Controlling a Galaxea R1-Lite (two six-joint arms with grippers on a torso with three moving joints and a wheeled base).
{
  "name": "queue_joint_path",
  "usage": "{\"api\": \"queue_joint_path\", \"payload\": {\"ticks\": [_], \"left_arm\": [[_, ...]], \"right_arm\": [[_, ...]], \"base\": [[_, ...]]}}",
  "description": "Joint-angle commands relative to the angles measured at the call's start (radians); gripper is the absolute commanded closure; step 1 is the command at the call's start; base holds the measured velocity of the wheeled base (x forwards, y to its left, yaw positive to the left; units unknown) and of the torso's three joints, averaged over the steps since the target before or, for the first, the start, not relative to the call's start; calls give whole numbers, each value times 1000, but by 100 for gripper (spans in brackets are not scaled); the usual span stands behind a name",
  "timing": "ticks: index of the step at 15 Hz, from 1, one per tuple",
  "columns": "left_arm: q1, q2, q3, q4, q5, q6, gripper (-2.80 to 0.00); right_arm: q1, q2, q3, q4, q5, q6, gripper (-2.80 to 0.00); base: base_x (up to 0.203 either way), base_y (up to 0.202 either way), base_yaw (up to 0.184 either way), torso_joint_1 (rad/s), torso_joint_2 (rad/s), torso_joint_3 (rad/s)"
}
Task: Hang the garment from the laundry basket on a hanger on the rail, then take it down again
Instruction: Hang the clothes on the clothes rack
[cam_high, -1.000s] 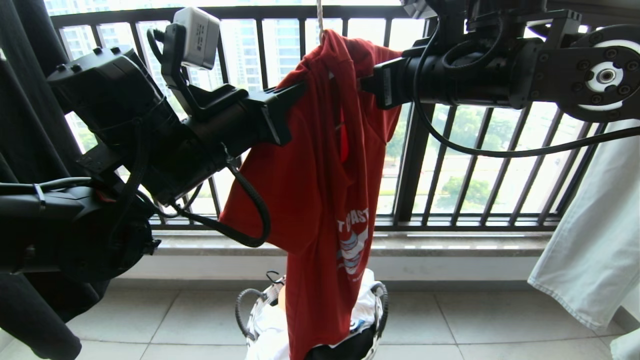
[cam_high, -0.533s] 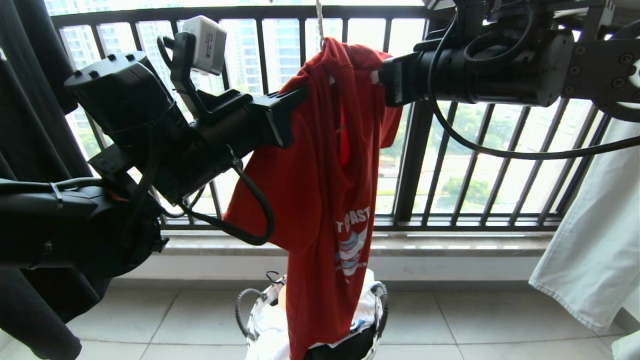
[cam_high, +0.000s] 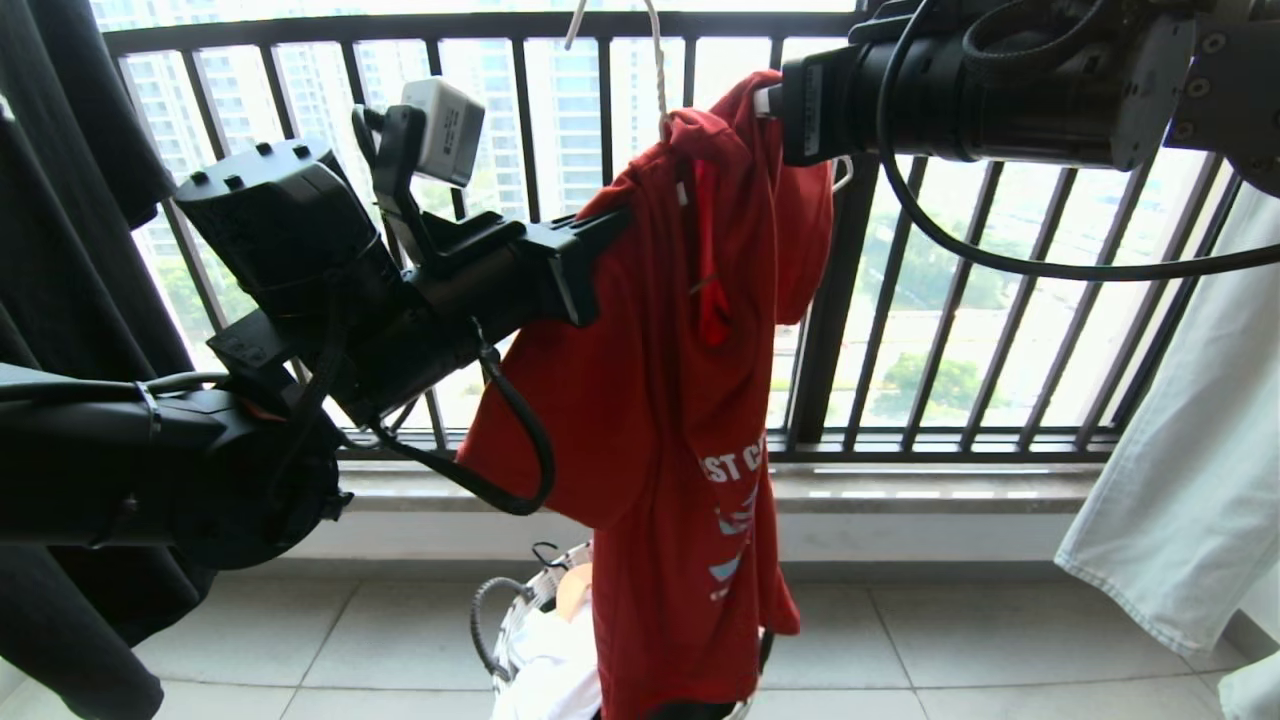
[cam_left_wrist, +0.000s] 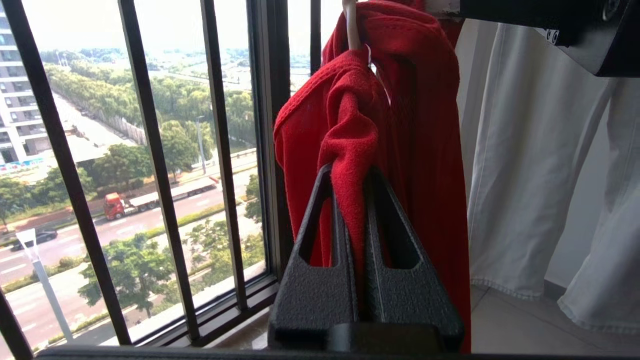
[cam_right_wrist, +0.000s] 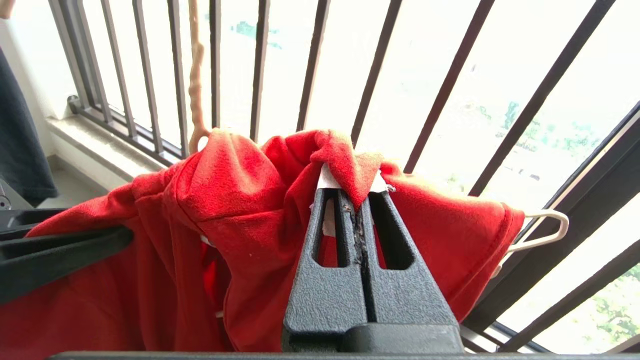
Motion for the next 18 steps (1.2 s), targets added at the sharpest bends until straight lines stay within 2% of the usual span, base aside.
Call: {"api": "queue_joint_path", "payload": {"ticks": [1, 3, 6, 12, 15, 18], "left_arm": [[-5, 0, 13, -5, -3, 3, 0], [-6, -3, 25, -7, -17, 18, 0], [-10, -19, 66, -10, -74, 43, 0], [-36, -62, 110, -59, -77, 46, 0], [-37, -57, 125, -59, -75, 112, 0], [-43, -54, 121, -59, -73, 112, 0]], "right_arm": [[0, 5, -8, -3, -2, -3, 0], [-1, 4, -9, -5, -2, -3, 0], [-1, 4, -13, -6, -5, -3, 0], [-6, 8, -24, -6, -8, -1, 0], [-15, 10, -25, -5, -12, -1, 0], [-14, 10, -25, -5, -14, -1, 0]], "base": [[0, 0, 0, 0, 0, 0], [0, 0, 0, 0, 0, 0], [0, 0, 0, 0, 0, 0], [0, 0, 0, 0, 0, 0], [0, 0, 0, 0, 0, 0], [0, 0, 0, 0, 0, 0]]}}
